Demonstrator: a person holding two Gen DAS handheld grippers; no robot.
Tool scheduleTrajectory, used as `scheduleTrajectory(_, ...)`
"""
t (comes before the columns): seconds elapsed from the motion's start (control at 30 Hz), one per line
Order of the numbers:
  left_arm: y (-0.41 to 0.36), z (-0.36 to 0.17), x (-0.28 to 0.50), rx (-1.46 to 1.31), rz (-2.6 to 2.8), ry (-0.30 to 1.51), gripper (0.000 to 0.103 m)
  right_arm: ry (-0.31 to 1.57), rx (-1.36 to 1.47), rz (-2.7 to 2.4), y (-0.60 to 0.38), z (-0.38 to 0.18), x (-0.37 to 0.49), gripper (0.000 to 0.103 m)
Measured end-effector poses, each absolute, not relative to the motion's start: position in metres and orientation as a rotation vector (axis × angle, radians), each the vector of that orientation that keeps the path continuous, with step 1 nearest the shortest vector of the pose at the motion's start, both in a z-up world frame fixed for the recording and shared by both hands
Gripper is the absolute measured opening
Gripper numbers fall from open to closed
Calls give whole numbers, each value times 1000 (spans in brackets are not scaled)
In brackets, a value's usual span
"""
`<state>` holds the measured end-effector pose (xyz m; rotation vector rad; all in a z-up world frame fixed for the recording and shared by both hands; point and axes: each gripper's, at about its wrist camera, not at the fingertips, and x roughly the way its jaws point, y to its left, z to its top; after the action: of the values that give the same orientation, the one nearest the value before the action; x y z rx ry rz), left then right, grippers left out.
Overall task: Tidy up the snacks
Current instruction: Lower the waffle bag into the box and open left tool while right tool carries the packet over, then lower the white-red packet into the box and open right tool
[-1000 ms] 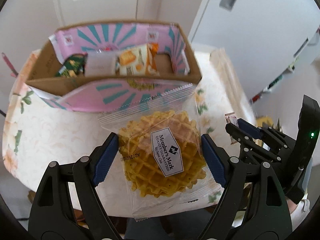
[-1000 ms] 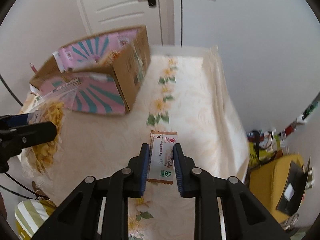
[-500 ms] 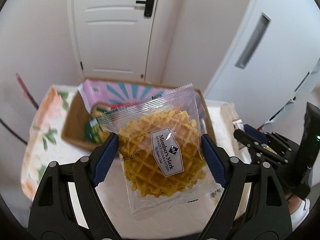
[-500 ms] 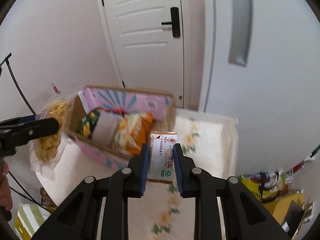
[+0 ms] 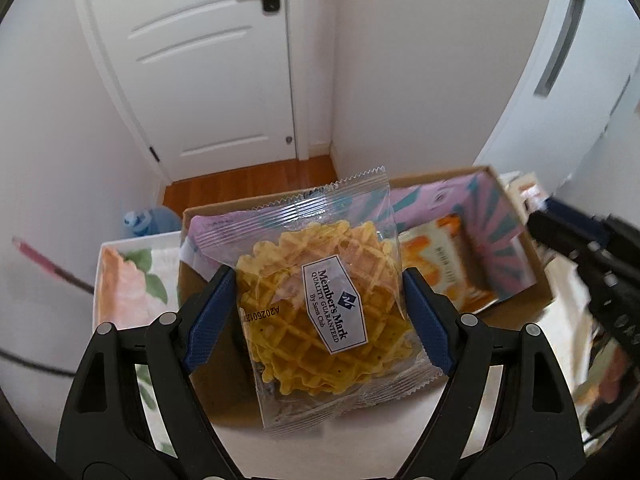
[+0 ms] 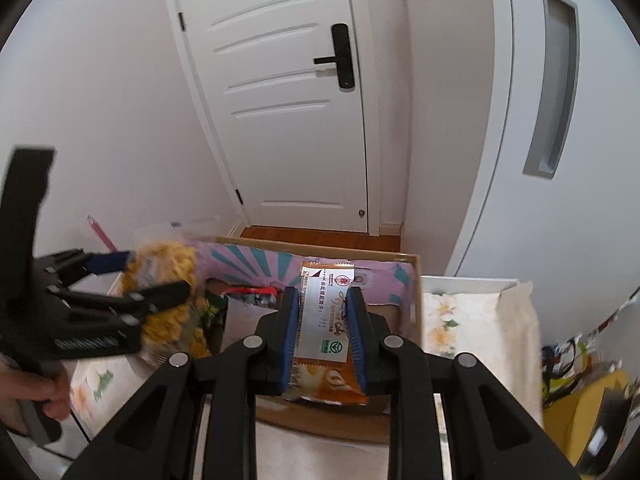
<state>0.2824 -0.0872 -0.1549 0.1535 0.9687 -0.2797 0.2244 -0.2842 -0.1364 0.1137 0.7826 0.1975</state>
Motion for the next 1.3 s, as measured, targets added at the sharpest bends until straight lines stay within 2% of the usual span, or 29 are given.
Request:
scheduleTrajectory(0.07, -86, -163, 289, 173, -302, 981, 81, 795, 135, 173, -279, -141, 229, 22)
scheduleTrajectory(0.17, -85, -172, 296, 204, -323, 992, 86, 813, 149, 140, -272, -147, 233, 22)
scheduleTrajectory(0.23, -85, -177, 300, 219, -335, 1000, 99, 822, 153, 123, -269, -149, 234, 22)
scheduleTrajectory(0.3, -81, -178, 300, 218, -345, 988, 102, 830, 156, 107, -266, -152, 235, 22)
scheduleTrajectory(0.9, -29, -154, 276, 154, -277, 947, 102, 931, 173, 178, -237, -164, 271, 22)
scheduleTrajectory(0.93, -28, -154, 275, 151, -275, 947, 102, 944, 175, 180, -236, -167, 277, 25)
scheduleTrajectory(1.0, -27, -153, 272, 148, -266, 944, 102, 963, 167, 155, -236, -172, 283, 47)
scheduleTrajectory(1.03, -27, -152, 270, 147, -260, 942, 102, 968, 165, 146, -236, -173, 285, 65)
scheduleTrajectory(1.07, -27, -151, 267, 145, -254, 937, 102, 971, 176, 148, -238, -175, 286, 68)
scheduleTrajectory(1.3, -25, -134, 242, 111, -187, 904, 102, 944, 204, 184, -250, -165, 269, 68)
